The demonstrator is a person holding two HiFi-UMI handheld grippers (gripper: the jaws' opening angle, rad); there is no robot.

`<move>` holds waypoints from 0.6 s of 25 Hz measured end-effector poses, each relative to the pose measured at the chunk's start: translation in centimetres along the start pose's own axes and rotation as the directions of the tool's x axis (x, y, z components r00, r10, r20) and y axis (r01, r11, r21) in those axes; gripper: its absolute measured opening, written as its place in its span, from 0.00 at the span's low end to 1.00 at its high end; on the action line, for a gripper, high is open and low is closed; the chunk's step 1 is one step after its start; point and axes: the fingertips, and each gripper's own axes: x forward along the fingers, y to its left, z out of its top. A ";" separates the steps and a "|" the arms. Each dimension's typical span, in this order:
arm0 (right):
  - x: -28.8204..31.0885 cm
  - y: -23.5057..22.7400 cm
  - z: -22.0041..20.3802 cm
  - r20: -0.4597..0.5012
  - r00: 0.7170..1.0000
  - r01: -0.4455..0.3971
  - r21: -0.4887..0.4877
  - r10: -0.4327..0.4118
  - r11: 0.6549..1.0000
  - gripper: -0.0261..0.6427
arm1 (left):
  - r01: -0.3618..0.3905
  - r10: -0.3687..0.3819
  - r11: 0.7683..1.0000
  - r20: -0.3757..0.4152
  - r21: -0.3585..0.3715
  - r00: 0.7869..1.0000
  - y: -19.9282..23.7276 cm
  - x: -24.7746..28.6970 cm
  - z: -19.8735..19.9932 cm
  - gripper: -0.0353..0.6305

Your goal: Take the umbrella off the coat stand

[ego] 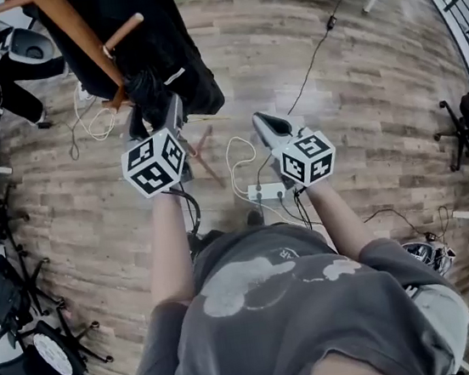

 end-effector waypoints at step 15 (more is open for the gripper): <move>1.0 -3.9 -0.2 -0.035 0.999 0.007 0.026 -0.006 1.000 0.04 | -0.313 0.309 0.947 0.063 0.074 0.949 2.2 4.0 1.2 0.64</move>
